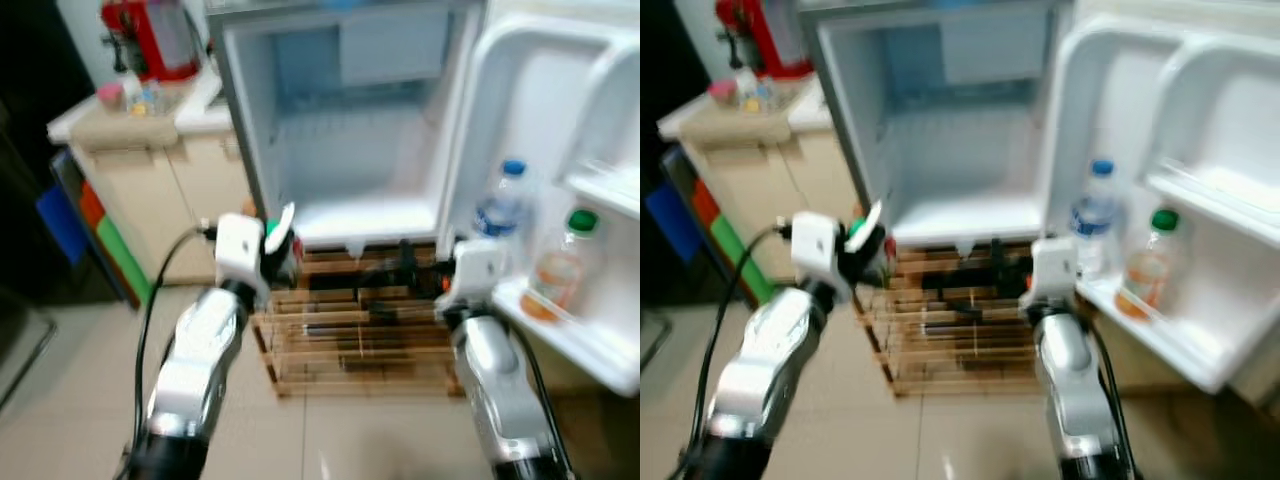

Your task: Restocking fridge

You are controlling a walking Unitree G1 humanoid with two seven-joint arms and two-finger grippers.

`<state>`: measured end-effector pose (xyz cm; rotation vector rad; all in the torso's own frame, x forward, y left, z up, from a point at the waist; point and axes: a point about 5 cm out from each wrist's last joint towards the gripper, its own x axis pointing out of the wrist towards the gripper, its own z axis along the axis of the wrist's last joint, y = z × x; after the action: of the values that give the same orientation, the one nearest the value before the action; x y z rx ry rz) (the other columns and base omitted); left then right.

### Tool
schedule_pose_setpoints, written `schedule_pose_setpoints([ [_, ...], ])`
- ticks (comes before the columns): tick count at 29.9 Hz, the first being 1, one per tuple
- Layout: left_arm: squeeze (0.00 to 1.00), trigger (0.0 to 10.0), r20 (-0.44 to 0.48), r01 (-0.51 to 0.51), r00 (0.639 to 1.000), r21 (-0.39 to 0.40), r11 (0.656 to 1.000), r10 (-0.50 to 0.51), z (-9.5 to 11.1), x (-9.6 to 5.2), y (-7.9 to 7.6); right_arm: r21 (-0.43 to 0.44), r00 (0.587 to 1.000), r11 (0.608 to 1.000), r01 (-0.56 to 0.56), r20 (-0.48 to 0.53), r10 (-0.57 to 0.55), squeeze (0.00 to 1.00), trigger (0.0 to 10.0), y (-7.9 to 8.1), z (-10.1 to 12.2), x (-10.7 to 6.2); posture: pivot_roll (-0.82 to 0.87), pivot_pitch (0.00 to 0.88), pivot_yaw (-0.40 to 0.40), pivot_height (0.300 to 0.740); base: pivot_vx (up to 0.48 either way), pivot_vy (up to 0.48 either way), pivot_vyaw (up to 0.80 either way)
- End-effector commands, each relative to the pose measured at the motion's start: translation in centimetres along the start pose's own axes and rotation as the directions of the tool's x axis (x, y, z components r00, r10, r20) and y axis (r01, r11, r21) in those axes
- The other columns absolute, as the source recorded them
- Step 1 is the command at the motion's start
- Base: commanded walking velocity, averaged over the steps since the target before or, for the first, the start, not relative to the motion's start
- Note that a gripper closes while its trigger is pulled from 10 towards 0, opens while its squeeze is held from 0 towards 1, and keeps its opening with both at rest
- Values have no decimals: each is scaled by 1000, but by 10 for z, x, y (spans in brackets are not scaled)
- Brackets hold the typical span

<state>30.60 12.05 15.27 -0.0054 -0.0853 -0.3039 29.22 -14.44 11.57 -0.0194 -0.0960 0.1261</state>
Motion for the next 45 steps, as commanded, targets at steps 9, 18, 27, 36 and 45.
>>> schedule_pose_setpoints([
  [9, 0, 10000, -67, -186, 979, 63, 980, 190, -19, -53, 39, 28, 998, 998, -56, -35, 57, 0, 10000, -6, -9, -27, -121, 0, 102, 740, 0, 0, 0],
  [18, 0, 10000, -51, -192, 980, 15, 981, 193, -3, -114, 21, -22, 990, 994, -107, -97, 104, 0, 10000, -26, -10, -72, -100, 0, 62, 740, 0, 0, 0],
  [27, 0, 10000, -59, -205, 977, -12, 979, 204, -3, -101, 22, -3, 989, 993, -121, -81, 120, 0, 10000, -20, -4, -56, -90, 0, 48, 740, 300, 0, 249],
  [36, 0, 10000, -32, -128, 991, 63, 990, 130, 8, -74, 25, -5, 993, 994, -112, -31, 112, 0, 10000, -15, 6, -41, -89, 0, 51, 740, 480, 0, 451],
  [45, 0, 10000, 22, 100, 995, 73, 992, -101, 31, -35, 2, 13, 994, 994, -111, 6, 111, 0, 10000, -8, 11, -30, -101, 0, 58, 740, 480, 0, 0],
])
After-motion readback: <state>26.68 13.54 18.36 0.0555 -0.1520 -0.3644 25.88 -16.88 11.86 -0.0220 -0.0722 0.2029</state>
